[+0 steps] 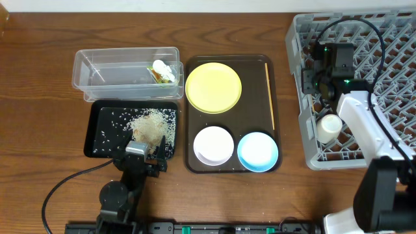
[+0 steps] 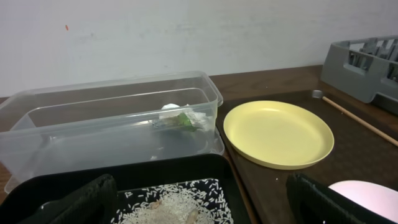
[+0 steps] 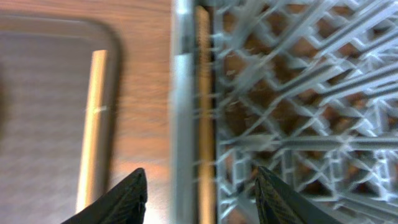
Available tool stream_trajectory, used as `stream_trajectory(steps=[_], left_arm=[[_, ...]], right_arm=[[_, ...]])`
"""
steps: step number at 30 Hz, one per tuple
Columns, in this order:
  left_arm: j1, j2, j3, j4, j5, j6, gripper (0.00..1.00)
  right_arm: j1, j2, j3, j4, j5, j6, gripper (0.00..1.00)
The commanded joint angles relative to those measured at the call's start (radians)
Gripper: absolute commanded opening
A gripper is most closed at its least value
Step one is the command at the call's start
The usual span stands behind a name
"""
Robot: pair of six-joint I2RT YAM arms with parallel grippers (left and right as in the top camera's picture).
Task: Sort waste into correct bins and load items into the dishwasher rack
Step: 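Move the right gripper back to the tray and grasp the second chopstick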
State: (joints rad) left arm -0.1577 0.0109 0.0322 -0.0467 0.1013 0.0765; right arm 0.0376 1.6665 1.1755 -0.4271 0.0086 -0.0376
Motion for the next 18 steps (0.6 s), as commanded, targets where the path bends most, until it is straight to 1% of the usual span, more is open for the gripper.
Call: stream_trajectory(steps=[1, 3, 6, 8, 10, 11, 14, 18], left_arm=[[0.005, -0.007, -0.028, -0.014, 0.003, 0.005, 0.89], [0.005, -0.007, -0.028, -0.014, 0.003, 0.005, 0.90], [0.005, -0.007, -0.028, -0.014, 0.003, 0.005, 0.89], [0.005, -0.007, -0.028, -0.014, 0.003, 0.005, 0.90], [0.005, -0.007, -0.028, -0.014, 0.003, 0.005, 0.89], [0.005, -0.007, -0.028, -0.014, 0.003, 0.006, 0.90], [0.005, -0.007, -0.028, -0.014, 0.003, 0.006, 0.90], [0.005, -0.007, -0.028, -0.014, 0.003, 0.005, 0.89]], right_arm=[[0.052, -0.111, 0.003, -0.048, -0.213, 0.071, 0.56], [0.096, -0.146, 0.003, -0.097, -0.282, 0.081, 0.56], [0.176, -0.153, 0.002, -0.180, -0.279, 0.150, 0.57], [0.234, -0.132, 0.002, -0.242, -0.195, 0.213, 0.55], [0.277, -0.102, 0.000, -0.269, -0.080, 0.270, 0.51], [0.300, -0.075, 0.000, -0.272, -0.006, 0.300, 0.50], [0.338, -0.002, 0.000, -0.246, 0.106, 0.353, 0.44], [0.340, 0.101, 0.000, -0.166, 0.153, 0.366, 0.44]])
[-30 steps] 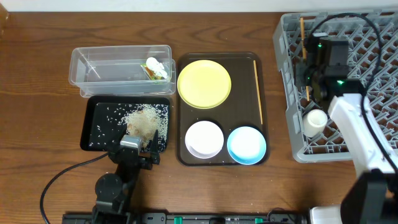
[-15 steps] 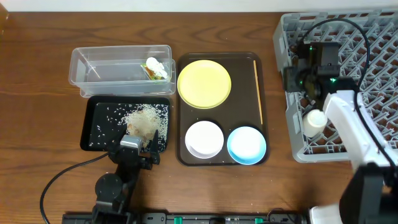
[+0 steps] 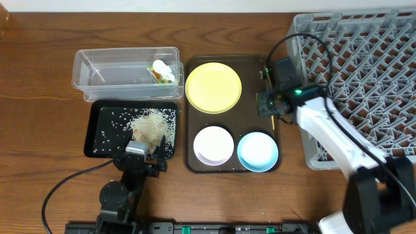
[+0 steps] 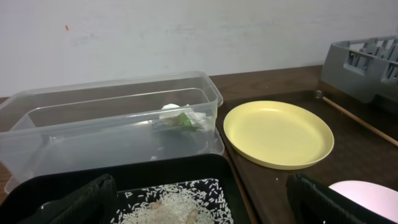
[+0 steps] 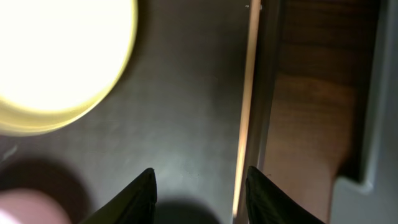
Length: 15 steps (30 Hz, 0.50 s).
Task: Sort waste into correct bins and load items into the dishwasher rack
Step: 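Move the right gripper back to the tray and grasp the second chopstick, then carry the second chopstick to the rack and insert it upright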
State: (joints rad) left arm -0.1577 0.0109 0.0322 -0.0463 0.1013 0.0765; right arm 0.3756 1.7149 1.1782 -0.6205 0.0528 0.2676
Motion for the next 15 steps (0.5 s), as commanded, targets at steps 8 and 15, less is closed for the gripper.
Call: stream_trajectory(steps=[8, 15], left_arm=[[0.005, -0.007, -0.028, -0.014, 0.003, 0.006, 0.89], [0.005, -0.007, -0.028, -0.014, 0.003, 0.005, 0.89]], right_arm=[[-0.010, 0.217, -0.002, 0.187, 0.109, 0.031, 0.44], [-0.010, 0.281, -0.002, 0.191, 0.149, 0.031, 0.39]])
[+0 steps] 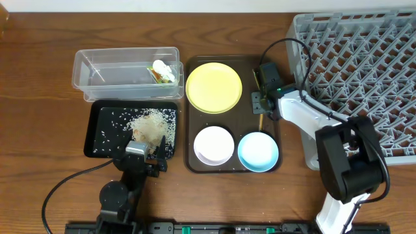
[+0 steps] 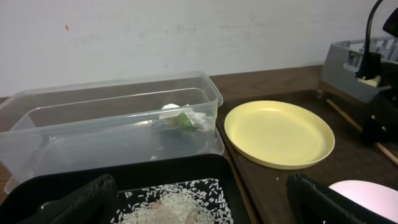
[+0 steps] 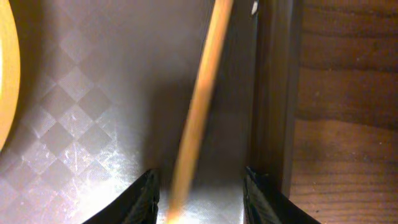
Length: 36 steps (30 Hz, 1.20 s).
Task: Sort waste into correct bins and load items into the dishwasher rack
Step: 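Carry the second chopstick to the rack and insert it upright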
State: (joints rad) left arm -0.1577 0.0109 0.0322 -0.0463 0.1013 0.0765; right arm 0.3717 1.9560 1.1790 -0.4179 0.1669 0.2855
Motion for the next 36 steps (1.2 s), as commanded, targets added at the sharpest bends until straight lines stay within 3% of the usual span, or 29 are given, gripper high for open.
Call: stream_trajectory(steps=[1, 5, 7, 13, 23, 30, 36], left_arm=[[0.005, -0.007, -0.028, -0.014, 0.003, 0.006, 0.90], [0.005, -0.007, -0.028, -0.014, 0.003, 0.006, 0.89], [0.005, -0.007, -0.028, -0.014, 0.003, 0.005, 0.89], [0.005, -0.007, -0.028, -0.014, 0.003, 0.005, 0.90], [0.005, -0.007, -0.028, -0.014, 0.003, 0.005, 0.90], [0.005, -0.007, -0.028, -0.014, 0.003, 0.005, 0.89], [0.005, -0.007, -0.028, -0.014, 0.003, 0.005, 0.90]], right_arm=[[-0.005, 0.042, -0.003, -0.016, 0.019, 0.013, 0.36], [-0.004, 0.036, -0.002, -0.030, -0.085, 0.013, 0.09], [-0.004, 0.021, 0.002, -0.029, -0.126, 0.013, 0.02], [-0.023, -0.130, 0.024, -0.061, -0.217, -0.014, 0.01], [-0.223, -0.435, 0.037, -0.049, -0.208, -0.298, 0.01], [-0.383, -0.367, 0.036, 0.019, -0.202, -0.328, 0.01], [-0.381, -0.240, 0.036, 0.072, -0.201, -0.390, 0.01]])
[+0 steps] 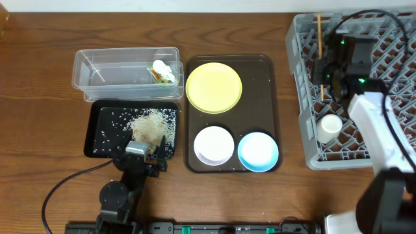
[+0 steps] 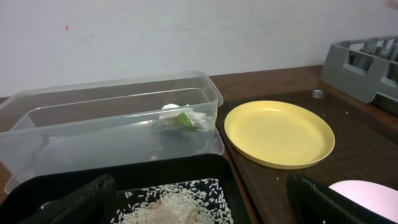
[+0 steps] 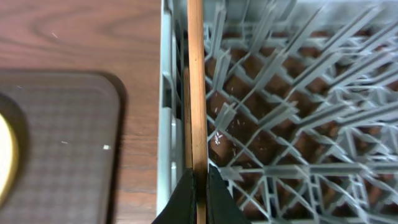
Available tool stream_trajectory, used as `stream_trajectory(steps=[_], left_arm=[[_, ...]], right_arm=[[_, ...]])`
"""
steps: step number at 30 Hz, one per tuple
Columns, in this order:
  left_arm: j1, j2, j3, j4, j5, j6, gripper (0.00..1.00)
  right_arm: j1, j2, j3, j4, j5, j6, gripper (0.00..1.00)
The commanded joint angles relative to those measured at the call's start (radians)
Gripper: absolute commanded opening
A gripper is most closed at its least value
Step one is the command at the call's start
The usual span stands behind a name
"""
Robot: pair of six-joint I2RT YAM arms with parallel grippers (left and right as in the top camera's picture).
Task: Sort waste into correct bins and load items into the dishwasher rack
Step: 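Carry the second chopstick to the rack and insert it upright, then reach the right gripper to the light-blue bowl rim and grasp it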
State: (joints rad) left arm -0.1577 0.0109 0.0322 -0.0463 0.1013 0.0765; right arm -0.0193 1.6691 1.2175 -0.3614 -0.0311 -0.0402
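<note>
My right gripper point(image 1: 323, 75) is shut on a wooden chopstick point(image 1: 319, 32) above the left edge of the grey dishwasher rack point(image 1: 383, 39). In the right wrist view the chopstick point(image 3: 196, 74) runs straight up from the pinched fingertips of the right gripper point(image 3: 198, 190), along the rack's left wall point(image 3: 166, 124). A white cup point(image 1: 329, 127) lies in the rack. My left gripper point(image 1: 144, 156) stands open at the near edge of the black tray of rice point(image 1: 104, 140); in its own view the left gripper point(image 2: 199, 208) holds nothing.
A brown serving tray point(image 1: 266, 97) holds a yellow plate point(image 1: 213, 87), a white bowl point(image 1: 213, 144) and a blue bowl point(image 1: 257, 151). A clear plastic bin point(image 1: 117, 71) with scraps of waste point(image 1: 162, 70) stands behind the rice tray.
My right gripper was open, low around the chopstick on the brown tray. It is now shut on that chopstick, over the rack's left edge. The left arm has not moved.
My right gripper stood open over the rack's left edge while the chopstick lay on the brown tray. Then it was open above the chopstick, then down around it. Now it holds the chopstick above the rack, and the tray bears only dishes.
</note>
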Motion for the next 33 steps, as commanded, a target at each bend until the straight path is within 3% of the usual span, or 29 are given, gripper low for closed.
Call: stream_trajectory(steps=[1, 4, 6, 9, 15, 23, 27, 33], left_arm=[[0.005, -0.007, -0.028, -0.014, 0.003, 0.006, 0.89], [0.005, -0.007, -0.028, -0.014, 0.003, 0.005, 0.90], [0.005, -0.007, -0.028, -0.014, 0.003, 0.006, 0.90], [0.005, -0.007, -0.028, -0.014, 0.003, 0.006, 0.89], [0.005, -0.007, -0.028, -0.014, 0.003, 0.006, 0.89], [0.005, -0.007, -0.028, -0.014, 0.003, 0.005, 0.89], [0.005, -0.007, -0.028, -0.014, 0.003, 0.006, 0.89], [0.005, -0.007, -0.028, -0.014, 0.003, 0.005, 0.90]], right_arm=[[0.012, 0.055, -0.002, 0.023, -0.003, -0.072, 0.02], [0.016, 0.043, 0.000, 0.026, -0.024, -0.060, 0.34], [0.024, 0.008, 0.000, 0.020, -0.068, -0.027, 0.45], [0.047, -0.077, 0.000, -0.028, -0.163, 0.046, 0.52], [0.108, -0.264, 0.000, -0.273, -0.297, 0.133, 0.50], [0.220, -0.290, -0.042, -0.709, -0.201, 0.289, 0.47], [0.265, -0.285, -0.153, -0.689, -0.204, 0.290, 0.47], [0.324, -0.282, -0.378, -0.478, -0.095, 0.403, 0.45]])
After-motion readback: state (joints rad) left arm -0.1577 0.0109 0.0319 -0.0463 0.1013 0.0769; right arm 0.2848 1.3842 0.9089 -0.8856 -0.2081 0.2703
